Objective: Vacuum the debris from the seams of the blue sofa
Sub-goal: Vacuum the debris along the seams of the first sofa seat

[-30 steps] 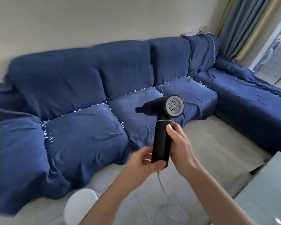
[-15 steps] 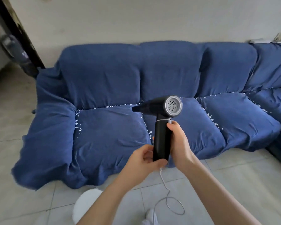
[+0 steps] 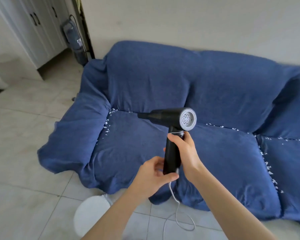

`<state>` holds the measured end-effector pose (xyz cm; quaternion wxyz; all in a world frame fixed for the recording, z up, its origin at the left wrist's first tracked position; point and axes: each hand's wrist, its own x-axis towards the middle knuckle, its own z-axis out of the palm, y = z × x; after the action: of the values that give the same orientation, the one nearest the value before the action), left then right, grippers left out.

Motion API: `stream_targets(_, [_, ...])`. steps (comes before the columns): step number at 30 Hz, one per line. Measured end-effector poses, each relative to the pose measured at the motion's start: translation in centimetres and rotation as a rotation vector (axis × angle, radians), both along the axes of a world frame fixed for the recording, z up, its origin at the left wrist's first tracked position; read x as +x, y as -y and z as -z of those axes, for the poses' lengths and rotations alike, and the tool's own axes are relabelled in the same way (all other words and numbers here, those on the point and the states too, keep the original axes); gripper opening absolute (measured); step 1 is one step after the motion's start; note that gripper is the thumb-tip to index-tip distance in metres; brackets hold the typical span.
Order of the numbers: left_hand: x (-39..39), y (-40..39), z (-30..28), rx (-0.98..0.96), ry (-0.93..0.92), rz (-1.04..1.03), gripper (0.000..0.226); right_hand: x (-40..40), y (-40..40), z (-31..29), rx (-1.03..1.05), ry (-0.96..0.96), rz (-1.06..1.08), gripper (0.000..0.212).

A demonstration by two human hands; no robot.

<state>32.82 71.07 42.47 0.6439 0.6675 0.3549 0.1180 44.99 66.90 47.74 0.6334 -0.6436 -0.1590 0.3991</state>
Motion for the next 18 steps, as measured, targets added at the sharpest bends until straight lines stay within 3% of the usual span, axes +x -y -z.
stream_targets(6, [0.6,-6.5,2.3,-0.119,-0.015,0.03,0.062,2.6,-7.7,2.2,-0.069,0.096,-0.042,0.02])
stream_targets(15, [-2.5,-21.4,12.3,-0.118,-0.308,-0.152,0.012,4.8,-20.9,7.4,-0.241,0.2,-0.176,0.03])
stream_targets(18, [-2.9,-25.8,15.4,-0.073,-0.396,-0.208,0.009,4.7,-24.8,9.7,-0.299,0.204,-0.229,0.03])
